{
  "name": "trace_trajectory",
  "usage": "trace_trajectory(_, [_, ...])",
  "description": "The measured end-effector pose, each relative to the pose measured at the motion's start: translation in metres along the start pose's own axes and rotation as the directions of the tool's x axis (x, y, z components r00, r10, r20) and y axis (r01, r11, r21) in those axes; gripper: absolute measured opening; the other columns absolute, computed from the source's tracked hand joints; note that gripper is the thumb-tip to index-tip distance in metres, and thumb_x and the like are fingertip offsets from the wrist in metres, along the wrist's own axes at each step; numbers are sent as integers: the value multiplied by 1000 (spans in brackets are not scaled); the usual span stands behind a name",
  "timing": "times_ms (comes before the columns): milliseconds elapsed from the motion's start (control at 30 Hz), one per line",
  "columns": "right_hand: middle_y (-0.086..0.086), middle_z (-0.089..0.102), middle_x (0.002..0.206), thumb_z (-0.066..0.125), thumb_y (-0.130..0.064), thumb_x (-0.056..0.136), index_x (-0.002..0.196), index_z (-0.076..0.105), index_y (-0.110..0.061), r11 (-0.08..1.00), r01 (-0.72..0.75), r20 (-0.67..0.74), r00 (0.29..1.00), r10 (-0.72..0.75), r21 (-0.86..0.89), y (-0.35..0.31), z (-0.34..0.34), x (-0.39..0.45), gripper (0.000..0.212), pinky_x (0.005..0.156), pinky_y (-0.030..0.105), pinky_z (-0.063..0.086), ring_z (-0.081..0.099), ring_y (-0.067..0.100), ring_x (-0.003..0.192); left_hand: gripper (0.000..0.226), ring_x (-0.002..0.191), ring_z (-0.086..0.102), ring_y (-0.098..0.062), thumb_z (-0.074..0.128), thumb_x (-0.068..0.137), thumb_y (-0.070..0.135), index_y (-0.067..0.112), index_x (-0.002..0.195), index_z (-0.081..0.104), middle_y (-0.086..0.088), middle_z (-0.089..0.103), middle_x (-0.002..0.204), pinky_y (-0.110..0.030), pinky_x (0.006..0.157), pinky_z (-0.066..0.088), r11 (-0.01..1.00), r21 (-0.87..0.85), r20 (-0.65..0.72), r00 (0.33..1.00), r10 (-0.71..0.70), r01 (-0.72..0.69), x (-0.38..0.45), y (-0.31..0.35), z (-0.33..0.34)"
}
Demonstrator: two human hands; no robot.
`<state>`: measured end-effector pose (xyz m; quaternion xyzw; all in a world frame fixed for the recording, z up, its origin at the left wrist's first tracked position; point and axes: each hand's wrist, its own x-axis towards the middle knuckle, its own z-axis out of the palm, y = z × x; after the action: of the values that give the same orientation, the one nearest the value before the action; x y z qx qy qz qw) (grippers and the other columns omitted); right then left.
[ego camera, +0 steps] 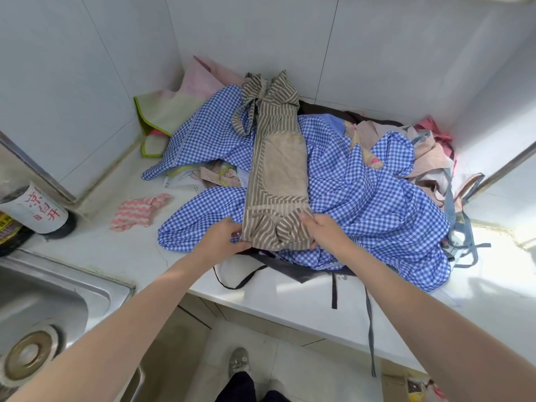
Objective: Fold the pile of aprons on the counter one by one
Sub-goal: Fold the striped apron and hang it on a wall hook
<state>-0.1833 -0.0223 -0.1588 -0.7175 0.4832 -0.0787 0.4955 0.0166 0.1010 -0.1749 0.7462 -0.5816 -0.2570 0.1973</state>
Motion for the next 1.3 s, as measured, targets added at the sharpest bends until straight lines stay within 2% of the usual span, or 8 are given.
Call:
trace_trajectory(167, [18, 61, 120, 50, -50, 90, 124, 54, -1, 957, -87, 131, 990, 52, 277, 2, 3, 1, 59, 91, 38, 53, 62, 25, 106, 42, 92, 54, -17, 65, 84, 39, -2, 93, 72, -3, 57, 108, -26, 77, 42, 987, 67, 55, 988, 144, -147, 14, 5, -13])
trace_trajectory(300, [3, 51, 133, 71, -48, 70, 142, 30, -19, 958, 5, 149, 988, -50, 287, 6, 2, -6, 88, 103, 38, 43, 56, 17, 116, 55, 77, 60, -29, 56, 90, 39, -15, 81, 64, -18, 63, 89, -34, 75, 50, 955, -266, 67, 991, -115, 129, 28, 2, -17])
trace_trajectory(500, [-1, 44, 112, 67, -29, 85, 120, 57, -20, 829, 389, 125, 920, -371, -402, -12, -1, 1, 37, 91, 28, 41, 48, 12, 101, 69, 73, 55, -21, 45, 67, 73, 8, 81, 63, -13, 57, 79, -32, 74, 42, 920, -310, 178, 965, -192, 240, 27, -11, -14])
trace_trajectory(700, [13, 56, 86, 57, -17, 93, 81, 52, -5, 982, 83, -30, 996, -79, 172, -7, -11, 16, 17, 71, 31, 56, 59, 17, 74, 48, 83, 60, -18, 49, 94, 42, -2, 93, 68, -13, 67, 93, -19, 74, 45, 832, -388, 249, 914, -320, 397, 19, -21, -9])
trace_trajectory(933, [-1, 37, 64, 50, -20, 97, 61, 43, -13, 972, 208, -195, 954, -227, -112, -5, -6, 18, 37, 64, 28, 29, 36, 8, 61, 51, 87, 56, -13, 36, 96, 48, 5, 102, 62, -5, 62, 103, -22, 77, 42, 799, -407, 257, 895, -365, 443, 31, -10, -14])
trace_trajectory(1033, [0, 44, 61, 48, -22, 98, 68, 46, -14, 972, 197, -196, 956, -219, -125, -10, -2, 19, 31, 64, 29, 37, 41, 11, 57, 35, 80, 57, -8, 47, 95, 42, 11, 88, 62, 2, 63, 90, -14, 80, 43, 868, -346, 267, 924, -273, 356, 33, -7, -15])
trace_trajectory(1167, [3, 59, 104, 64, -37, 86, 105, 44, -20, 974, -51, 43, 998, 42, 219, -15, -1, 17, 33, 87, 36, 49, 59, 18, 96, 37, 73, 61, -26, 49, 95, 37, 6, 78, 59, -17, 65, 81, -23, 64, 40, 930, -201, 181, 945, -272, 306, 37, -16, -10])
trace_trajectory(1300, [6, 58, 111, 74, -19, 80, 116, 45, -12, 984, -165, 69, 985, 161, 63, -6, 8, 19, 47, 89, 41, 51, 60, 22, 99, 38, 62, 50, -19, 50, 96, 32, 4, 71, 53, -13, 57, 70, -25, 57, 34, 903, -264, 147, 939, -310, 339, 36, -16, -5])
